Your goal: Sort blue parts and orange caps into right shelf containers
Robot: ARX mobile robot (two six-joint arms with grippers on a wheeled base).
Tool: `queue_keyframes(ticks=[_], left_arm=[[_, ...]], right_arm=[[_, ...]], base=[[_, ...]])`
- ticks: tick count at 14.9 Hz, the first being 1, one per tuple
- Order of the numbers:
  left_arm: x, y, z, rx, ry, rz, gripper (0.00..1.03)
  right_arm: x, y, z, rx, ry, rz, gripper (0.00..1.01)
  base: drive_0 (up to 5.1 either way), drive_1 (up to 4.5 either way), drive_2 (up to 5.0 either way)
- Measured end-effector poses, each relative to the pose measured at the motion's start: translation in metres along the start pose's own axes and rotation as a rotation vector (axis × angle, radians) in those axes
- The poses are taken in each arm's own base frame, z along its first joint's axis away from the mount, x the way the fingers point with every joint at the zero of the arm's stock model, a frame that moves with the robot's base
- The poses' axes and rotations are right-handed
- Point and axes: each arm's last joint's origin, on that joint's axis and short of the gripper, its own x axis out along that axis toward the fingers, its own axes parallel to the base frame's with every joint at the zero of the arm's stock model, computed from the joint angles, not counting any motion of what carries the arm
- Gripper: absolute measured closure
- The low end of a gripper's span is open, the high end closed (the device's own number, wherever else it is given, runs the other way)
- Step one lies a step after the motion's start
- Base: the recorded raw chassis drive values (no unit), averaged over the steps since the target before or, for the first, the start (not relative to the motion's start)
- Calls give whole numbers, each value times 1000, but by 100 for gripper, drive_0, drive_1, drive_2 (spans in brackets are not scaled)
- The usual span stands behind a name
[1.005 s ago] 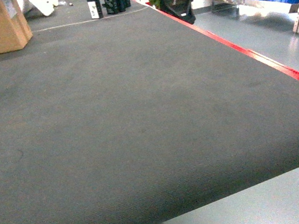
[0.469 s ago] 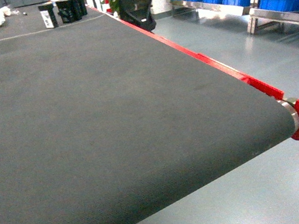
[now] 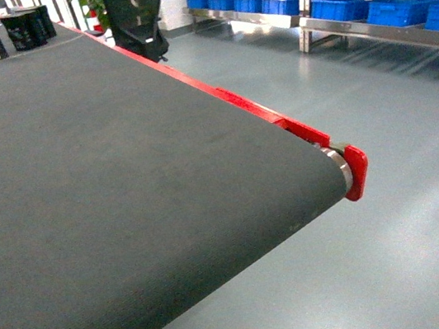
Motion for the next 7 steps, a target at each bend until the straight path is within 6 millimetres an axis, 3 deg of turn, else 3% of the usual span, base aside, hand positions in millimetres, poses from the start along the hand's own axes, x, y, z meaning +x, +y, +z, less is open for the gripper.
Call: queue_keyframes(ticks=[7], left_arm=[[0, 0, 0, 0, 0, 0, 62]], right_arm=[[0, 0, 0, 0, 0, 0, 59]], base=[[-164, -164, -164]])
